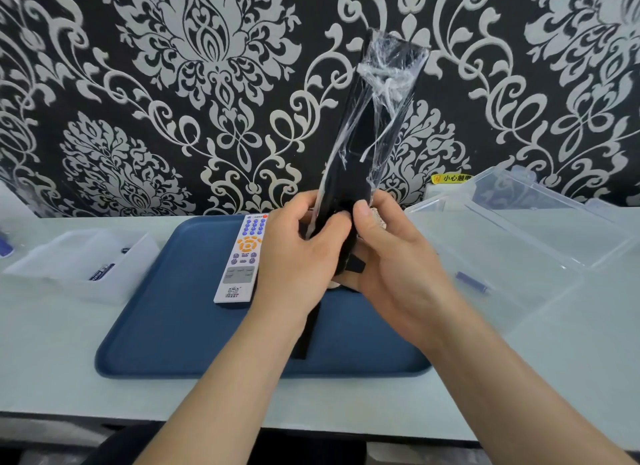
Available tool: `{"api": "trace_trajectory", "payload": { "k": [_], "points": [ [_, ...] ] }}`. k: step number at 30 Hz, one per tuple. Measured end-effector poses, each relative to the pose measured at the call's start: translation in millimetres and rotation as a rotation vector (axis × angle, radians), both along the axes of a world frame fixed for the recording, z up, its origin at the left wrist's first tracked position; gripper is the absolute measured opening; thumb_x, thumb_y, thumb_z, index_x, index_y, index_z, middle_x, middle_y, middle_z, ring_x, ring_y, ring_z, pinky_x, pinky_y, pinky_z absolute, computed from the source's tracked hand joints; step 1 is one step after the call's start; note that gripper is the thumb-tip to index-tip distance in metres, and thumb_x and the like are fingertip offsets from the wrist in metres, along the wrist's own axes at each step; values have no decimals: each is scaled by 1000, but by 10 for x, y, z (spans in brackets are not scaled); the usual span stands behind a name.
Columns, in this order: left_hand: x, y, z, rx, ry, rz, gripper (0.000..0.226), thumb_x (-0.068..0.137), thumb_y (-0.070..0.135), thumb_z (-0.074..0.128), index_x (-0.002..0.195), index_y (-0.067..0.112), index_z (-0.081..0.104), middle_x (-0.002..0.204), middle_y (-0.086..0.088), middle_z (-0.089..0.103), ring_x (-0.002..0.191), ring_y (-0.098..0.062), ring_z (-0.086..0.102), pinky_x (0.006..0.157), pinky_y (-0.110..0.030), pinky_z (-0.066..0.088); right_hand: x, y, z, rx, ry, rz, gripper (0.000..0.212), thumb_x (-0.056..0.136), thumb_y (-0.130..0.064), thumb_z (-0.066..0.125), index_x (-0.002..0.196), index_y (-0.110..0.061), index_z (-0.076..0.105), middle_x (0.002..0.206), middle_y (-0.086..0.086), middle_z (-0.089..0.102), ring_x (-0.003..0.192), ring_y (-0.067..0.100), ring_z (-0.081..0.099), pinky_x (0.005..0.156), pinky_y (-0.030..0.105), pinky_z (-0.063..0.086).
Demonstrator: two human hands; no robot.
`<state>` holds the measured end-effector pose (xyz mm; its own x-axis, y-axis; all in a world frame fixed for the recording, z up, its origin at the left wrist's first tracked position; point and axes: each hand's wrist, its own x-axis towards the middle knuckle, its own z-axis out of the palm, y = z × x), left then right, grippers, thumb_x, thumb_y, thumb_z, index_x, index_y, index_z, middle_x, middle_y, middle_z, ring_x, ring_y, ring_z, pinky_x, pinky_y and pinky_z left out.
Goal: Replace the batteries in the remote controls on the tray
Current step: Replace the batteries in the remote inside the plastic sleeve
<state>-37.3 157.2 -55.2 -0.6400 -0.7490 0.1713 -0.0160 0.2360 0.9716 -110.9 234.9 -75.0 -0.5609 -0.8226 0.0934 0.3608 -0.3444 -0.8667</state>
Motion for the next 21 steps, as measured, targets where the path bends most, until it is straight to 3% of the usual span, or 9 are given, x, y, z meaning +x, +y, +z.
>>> {"api": "trace_trajectory", "payload": {
  "k": [3, 9, 18, 21],
  "points": [
    [-12, 28, 5, 135, 37, 22, 7, 84, 24, 64, 88, 26, 69, 92, -8, 69, 70, -6, 61, 49, -15, 48, 19, -17, -14, -3, 23, -12, 27, 104, -23, 44, 129, -16, 54, 122, 17, 68, 119, 36, 62, 97, 58, 50],
    [-24, 8, 22, 223, 86, 16, 17, 87, 13, 59, 92, 22, 72, 80, -1, 66, 67, -4, 58, 55, -16, 48, 21, -21, -43, -24, 19, -45, 28, 103, -23, 48, 128, -17, 59, 123, 19, 66, 118, 37, 61, 98, 59, 49],
    [-23, -23, 4, 299, 79, -57, 17, 86, 14, 62, 96, 23, 72, 88, -5, 65, 78, -11, 60, 74, -31, 51, 16, -22, -82, -27, 108, -43, 34, 105, -9, 42, 135, -17, 56, 126, 11, 67, 122, 32, 60, 100, 56, 49],
    [-35, -28, -9, 315, 80, -59, 16, 86, 13, 58, 93, 20, 71, 86, -5, 63, 77, -12, 57, 72, -34, 48, 21, -35, -110, -16, 123, -59, 33, 105, -8, 42, 132, -17, 58, 125, 12, 67, 122, 33, 60, 99, 54, 50]
  ]
}}
